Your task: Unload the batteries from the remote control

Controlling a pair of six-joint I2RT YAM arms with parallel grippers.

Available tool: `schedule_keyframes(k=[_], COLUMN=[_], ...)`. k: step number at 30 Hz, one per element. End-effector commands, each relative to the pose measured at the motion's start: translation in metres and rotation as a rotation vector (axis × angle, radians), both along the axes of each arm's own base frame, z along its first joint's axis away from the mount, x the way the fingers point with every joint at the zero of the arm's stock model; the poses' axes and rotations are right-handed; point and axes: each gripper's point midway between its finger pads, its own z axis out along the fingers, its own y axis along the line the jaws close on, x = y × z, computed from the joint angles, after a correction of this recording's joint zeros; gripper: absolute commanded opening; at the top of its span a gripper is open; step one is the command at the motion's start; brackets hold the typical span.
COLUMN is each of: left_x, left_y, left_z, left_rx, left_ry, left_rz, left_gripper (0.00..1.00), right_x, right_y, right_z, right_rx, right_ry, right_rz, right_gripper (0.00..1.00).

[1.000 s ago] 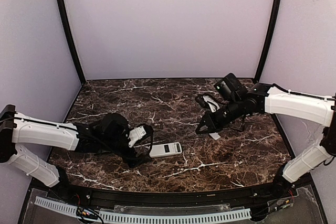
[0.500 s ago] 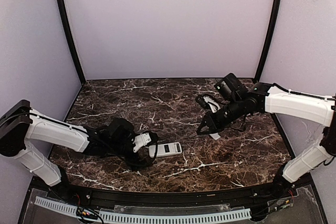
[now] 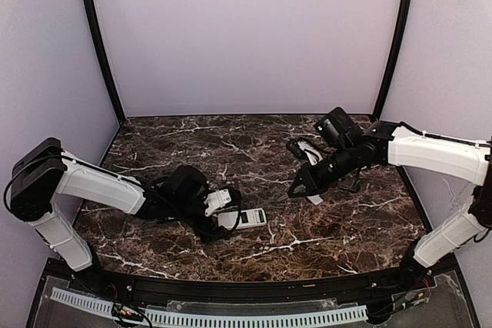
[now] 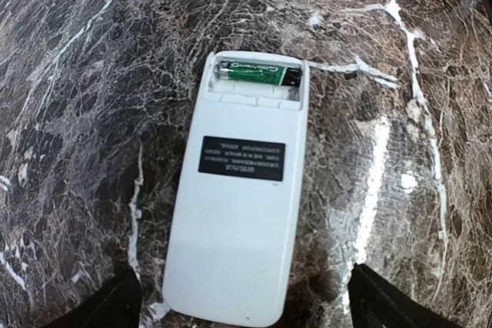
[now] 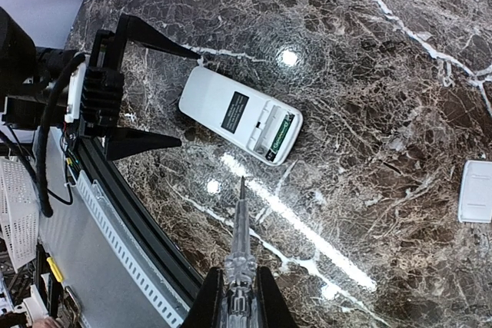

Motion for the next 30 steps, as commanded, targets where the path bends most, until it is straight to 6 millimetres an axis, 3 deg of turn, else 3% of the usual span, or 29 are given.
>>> schedule_keyframes(k=[1, 15, 22, 25, 30], left_x=[0.007, 0.009, 0.006, 0.006, 0.004], left_y=[-0.003, -0.013, -0.013, -0.011, -0.011], left_z=[0.001, -0.017, -0.024, -0.029, -0.016], left_rx=[-0.015, -0.012, -0.009, 0.008, -0.008], left_ry=[0.032, 0.112, 0.139, 0.149, 0.145], left_rz=[-0.037, -0.087, -0.098, -0.095, -0.095], left_gripper=[0.94, 0.84, 0.66, 0.51, 0.43], right_x=[0.003, 0.004, 0.005, 0.005, 0.008], right_y=[0.000, 0.001, 0.002, 0.004, 0.008], right_z=[0.005, 0.000, -0.006, -0.007, -0.008], right_rx=[0.027, 0.018, 0.010, 0.011, 0.000], right_ry=[-0.019, -0.011, 0.003, 0.013, 0.020], right_rz=[-0.006, 0.000, -0.003, 0.000, 0.020], right_gripper=[0.00, 0.00, 0.00, 0.00, 0.00])
